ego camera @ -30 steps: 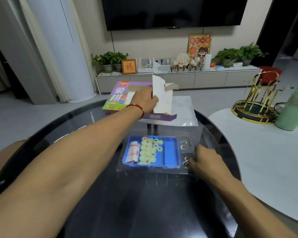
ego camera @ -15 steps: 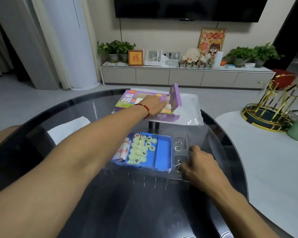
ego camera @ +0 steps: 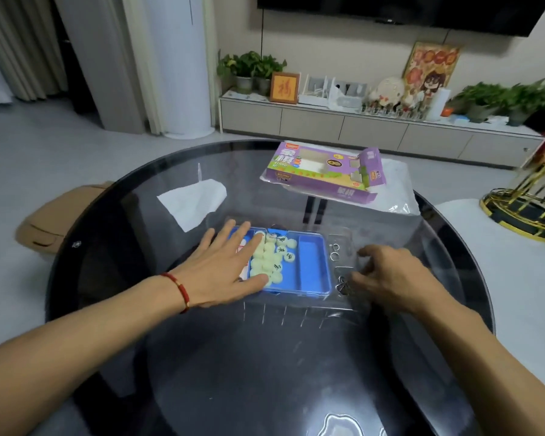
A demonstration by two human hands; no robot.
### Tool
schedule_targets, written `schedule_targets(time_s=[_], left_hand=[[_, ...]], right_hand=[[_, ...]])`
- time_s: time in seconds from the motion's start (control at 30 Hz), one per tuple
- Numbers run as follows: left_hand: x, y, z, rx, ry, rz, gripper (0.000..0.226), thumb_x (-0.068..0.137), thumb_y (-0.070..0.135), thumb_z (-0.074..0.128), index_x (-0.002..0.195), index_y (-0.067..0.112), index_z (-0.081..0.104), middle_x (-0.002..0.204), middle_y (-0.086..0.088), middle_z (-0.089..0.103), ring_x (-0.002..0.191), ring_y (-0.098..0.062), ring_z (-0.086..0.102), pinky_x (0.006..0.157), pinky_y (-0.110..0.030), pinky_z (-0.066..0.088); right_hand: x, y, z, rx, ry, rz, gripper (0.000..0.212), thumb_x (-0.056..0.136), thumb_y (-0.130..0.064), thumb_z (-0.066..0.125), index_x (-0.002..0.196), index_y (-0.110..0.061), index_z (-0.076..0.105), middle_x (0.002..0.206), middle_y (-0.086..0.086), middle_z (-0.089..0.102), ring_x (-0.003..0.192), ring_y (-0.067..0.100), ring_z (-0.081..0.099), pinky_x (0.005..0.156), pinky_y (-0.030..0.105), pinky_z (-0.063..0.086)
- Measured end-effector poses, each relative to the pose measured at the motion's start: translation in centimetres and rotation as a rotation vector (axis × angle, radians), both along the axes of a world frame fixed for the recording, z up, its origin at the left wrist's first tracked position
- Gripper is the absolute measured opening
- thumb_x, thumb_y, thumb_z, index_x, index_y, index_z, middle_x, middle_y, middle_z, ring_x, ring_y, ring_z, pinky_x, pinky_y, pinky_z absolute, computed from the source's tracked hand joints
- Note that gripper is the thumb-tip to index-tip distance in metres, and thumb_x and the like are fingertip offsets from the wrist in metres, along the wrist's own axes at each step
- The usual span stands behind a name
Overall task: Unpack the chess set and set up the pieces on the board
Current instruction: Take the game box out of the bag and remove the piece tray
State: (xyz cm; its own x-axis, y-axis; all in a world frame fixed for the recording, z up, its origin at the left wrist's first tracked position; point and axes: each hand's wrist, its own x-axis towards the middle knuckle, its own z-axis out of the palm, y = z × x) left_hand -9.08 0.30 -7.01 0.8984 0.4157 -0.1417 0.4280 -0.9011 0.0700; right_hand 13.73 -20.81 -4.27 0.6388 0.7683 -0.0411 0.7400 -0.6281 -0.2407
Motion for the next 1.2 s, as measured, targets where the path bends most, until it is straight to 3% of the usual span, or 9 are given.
schedule_targets(time_s=[0.1,0.27,0.37,0.43,0.67,0.8,0.9,1.07,1.2], left_hand=[[-0.7,0.7,-0.1,-0.021,-0.012,0.018,0.099,0.075,0.080,0.008,0.160,0.029,-0.004,0.167,-0.003,-0.014,0.153,-0.026,-0.018,0.124,-0.053,0.001],[-1.0,0.7,-0.5,-0.028,-0.010,0.030,0.099,0.074,0.078,0.004,0.159,0.029,-0.009,0.166,-0.001,-0.018,0.151,-0.026,-0.023,0.124,-0.054,0.001],[-0.9,0.6,-0.6,-0.014,0.008,0.044,0.101,0.072,0.079,-0.002,0.159,0.028,-0.012,0.166,-0.002,-0.021,0.151,-0.027,-0.024,0.123,-0.055,0.003],[-0.9,0.5,-0.6,-0.016,0.016,0.055,0.103,0.070,0.079,-0.003,0.159,0.027,-0.012,0.165,-0.002,-0.021,0.151,-0.027,-0.024,0.123,-0.055,0.003],[-0.7,1.1,-0.5,-0.036,-0.025,0.063,0.103,0.068,0.081,0.003,0.159,0.035,-0.006,0.166,0.005,-0.017,0.152,-0.019,-0.022,0.124,-0.052,0.006],[-0.5,1.5,-0.8,-0.058,-0.071,0.056,0.102,0.068,0.084,0.006,0.158,0.037,-0.005,0.166,0.007,-0.017,0.152,-0.017,-0.021,0.124,-0.052,0.005],[-0.1,1.4,-1.2,-0.059,-0.080,0.045,0.101,0.069,0.084,0.005,0.158,0.038,-0.007,0.166,0.008,-0.019,0.151,-0.016,-0.023,0.124,-0.051,0.005],[0.4,1.3,-1.6,-0.058,-0.088,0.030,0.099,0.071,0.085,0.004,0.158,0.039,-0.009,0.165,0.009,-0.021,0.150,-0.015,-0.025,0.124,-0.051,0.007],[0.5,1.6,-1.9,-0.070,-0.122,0.025,0.100,0.071,0.090,0.006,0.157,0.041,-0.007,0.166,0.009,-0.018,0.151,-0.014,-0.023,0.124,-0.053,0.009]], right_hand=[[-0.8,1.8,0.4,0.169,-0.222,0.027,0.030,0.091,-0.046,0.056,0.114,-0.029,0.064,0.107,-0.003,0.069,0.094,0.026,0.066,0.077,0.042,0.057],[-1.5,5.0,0.0,0.015,-0.162,0.107,0.031,0.099,-0.033,0.050,0.113,-0.017,0.072,0.111,0.008,0.058,0.108,0.026,0.051,0.090,0.041,0.049],[-2.6,5.9,0.2,-0.019,-0.140,0.147,0.039,0.103,-0.028,0.041,0.105,-0.006,0.073,0.109,0.015,0.064,0.109,0.025,0.045,0.092,0.034,0.037],[-2.5,6.0,0.4,-0.011,-0.052,0.119,0.039,0.102,-0.029,0.045,0.102,-0.003,0.074,0.108,0.015,0.065,0.110,0.024,0.047,0.092,0.034,0.040],[-0.3,6.4,-0.2,0.249,0.162,-0.031,0.025,0.097,-0.029,0.064,0.088,-0.007,0.070,0.080,0.009,0.070,0.073,0.025,0.061,0.058,0.028,0.043],[5.7,4.7,-0.8,0.483,0.141,-0.323,0.017,0.093,-0.027,0.066,0.083,-0.013,0.067,0.078,0.009,0.072,0.077,0.030,0.069,0.074,0.039,0.057],[10.3,1.6,-2.2,0.399,0.019,-0.518,0.021,0.092,-0.021,0.064,0.084,-0.003,0.072,0.081,0.019,0.071,0.081,0.039,0.066,0.078,0.044,0.057],[12.4,0.1,-4.8,0.450,0.012,-0.511,0.016,0.092,-0.013,0.065,0.099,-0.009,0.079,0.100,0.013,0.074,0.092,0.032,0.066,0.089,0.046,0.055],[14.1,-0.5,-5.9,0.429,0.088,-0.475,0.024,0.090,-0.024,0.067,0.109,-0.013,0.077,0.111,0.011,0.071,0.093,0.028,0.068,0.091,0.047,0.057]])
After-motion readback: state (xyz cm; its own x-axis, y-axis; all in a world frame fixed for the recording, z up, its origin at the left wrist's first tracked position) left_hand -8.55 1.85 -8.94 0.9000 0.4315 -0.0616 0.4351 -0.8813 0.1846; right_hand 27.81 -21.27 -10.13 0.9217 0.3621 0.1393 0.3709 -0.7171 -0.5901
